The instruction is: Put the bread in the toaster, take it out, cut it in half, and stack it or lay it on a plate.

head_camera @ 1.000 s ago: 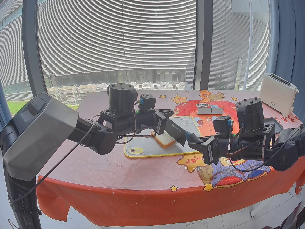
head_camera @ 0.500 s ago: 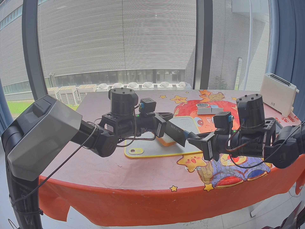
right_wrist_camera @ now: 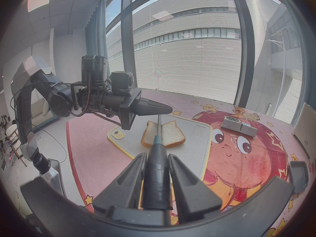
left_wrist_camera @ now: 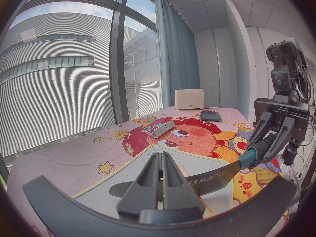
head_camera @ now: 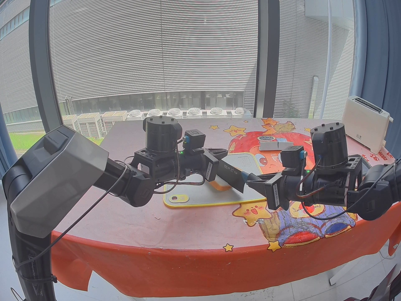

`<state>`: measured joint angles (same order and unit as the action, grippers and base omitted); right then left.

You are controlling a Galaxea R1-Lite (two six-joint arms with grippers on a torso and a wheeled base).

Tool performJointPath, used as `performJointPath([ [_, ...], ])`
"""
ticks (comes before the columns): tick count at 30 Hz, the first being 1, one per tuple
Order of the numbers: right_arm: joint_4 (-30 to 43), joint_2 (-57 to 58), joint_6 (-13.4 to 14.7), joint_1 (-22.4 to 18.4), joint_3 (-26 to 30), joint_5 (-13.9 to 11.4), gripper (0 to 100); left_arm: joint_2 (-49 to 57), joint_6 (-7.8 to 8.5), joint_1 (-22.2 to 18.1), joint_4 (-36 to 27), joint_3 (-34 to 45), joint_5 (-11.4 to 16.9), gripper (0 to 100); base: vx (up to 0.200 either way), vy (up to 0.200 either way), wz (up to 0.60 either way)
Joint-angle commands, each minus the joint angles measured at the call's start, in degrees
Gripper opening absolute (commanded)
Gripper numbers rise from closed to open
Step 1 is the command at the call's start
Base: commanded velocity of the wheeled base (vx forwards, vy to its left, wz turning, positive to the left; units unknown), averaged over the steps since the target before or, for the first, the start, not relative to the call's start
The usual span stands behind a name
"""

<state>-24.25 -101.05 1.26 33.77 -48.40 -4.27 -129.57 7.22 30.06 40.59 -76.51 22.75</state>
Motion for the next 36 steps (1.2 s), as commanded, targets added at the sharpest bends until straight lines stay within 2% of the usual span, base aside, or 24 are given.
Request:
performJointPath([
  [1,0.1,-0.7,0.1,-0.2,0.1,0.0,0,-0.2,-0.01,-0.1,0.0,0.0,0.0,0,0.0,0.0,0.0],
  [11,0.1,-0.6,0.3,0.0,0.0,1.2,0,-1.3,-0.01,0.1,0.1,-0.5,0.0,0,0.0,0.0,0.0],
  [30,0.0,-0.4,0.4,0.3,0.3,1.3,0,-1.5,0.08,0.1,0.1,-0.3,0.0,0,0.0,0.0,0.0],
  [36,0.1,-0.5,0.3,0.3,0.3,2.7,0,-1.6,0.08,0.1,0.1,-0.3,0.0,0,0.0,0.0,0.0],
])
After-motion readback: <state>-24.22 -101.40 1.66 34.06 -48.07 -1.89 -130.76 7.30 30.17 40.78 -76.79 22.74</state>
